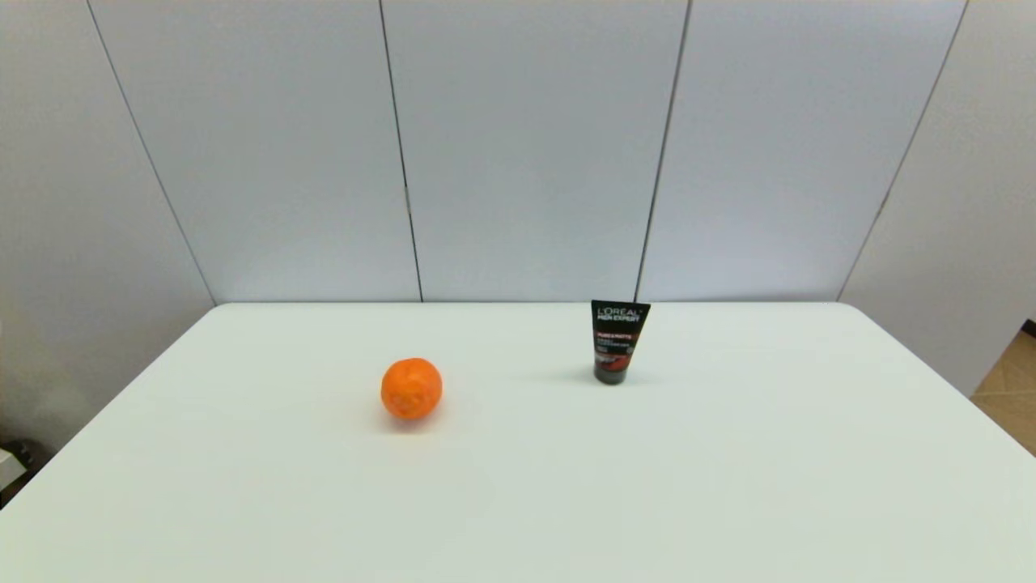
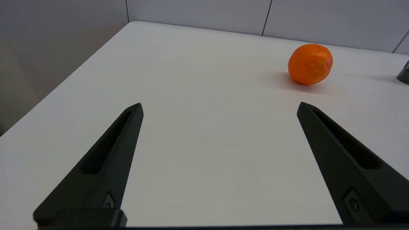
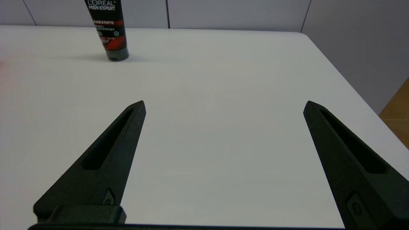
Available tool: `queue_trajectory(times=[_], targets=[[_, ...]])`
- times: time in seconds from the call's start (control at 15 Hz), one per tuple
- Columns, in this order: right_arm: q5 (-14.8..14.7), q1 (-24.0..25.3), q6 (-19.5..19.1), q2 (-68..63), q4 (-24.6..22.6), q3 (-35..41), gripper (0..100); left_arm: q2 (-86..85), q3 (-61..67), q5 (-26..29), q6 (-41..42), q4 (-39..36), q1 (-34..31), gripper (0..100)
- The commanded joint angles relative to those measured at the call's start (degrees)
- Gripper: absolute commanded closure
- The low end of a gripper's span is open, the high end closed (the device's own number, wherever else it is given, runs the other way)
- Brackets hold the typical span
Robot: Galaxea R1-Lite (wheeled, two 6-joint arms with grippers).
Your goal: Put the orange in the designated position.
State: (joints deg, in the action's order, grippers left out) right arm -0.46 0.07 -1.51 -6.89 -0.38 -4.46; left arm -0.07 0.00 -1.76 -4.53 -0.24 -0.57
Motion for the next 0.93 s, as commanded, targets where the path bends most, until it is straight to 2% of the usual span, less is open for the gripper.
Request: queue_trajectory(times=[0.07, 0.47, 0.67, 0.93], targets=[[-0.06, 0.10, -0.25, -9.64, -0.15, -6.96, 0, 0.07, 0.00, 0.00, -0.04, -0.02, 0.05, 0], [0.11, 0.98, -3.23, -23.96, -0.33, -21.55, 0, 0.07, 0.00, 0.00, -0.04, -0.02, 0.05, 0], [0.29, 2.92, -4.11, -32.31, -0.33, -28.15, 0, 0.07, 0.00, 0.00, -0.04, -0.02, 0.05, 0], [2.75, 3.27, -6.31, -41.63, -0.33, -35.26, 0, 0.07, 0.00, 0.00, -0.04, -0.02, -0.04, 0]])
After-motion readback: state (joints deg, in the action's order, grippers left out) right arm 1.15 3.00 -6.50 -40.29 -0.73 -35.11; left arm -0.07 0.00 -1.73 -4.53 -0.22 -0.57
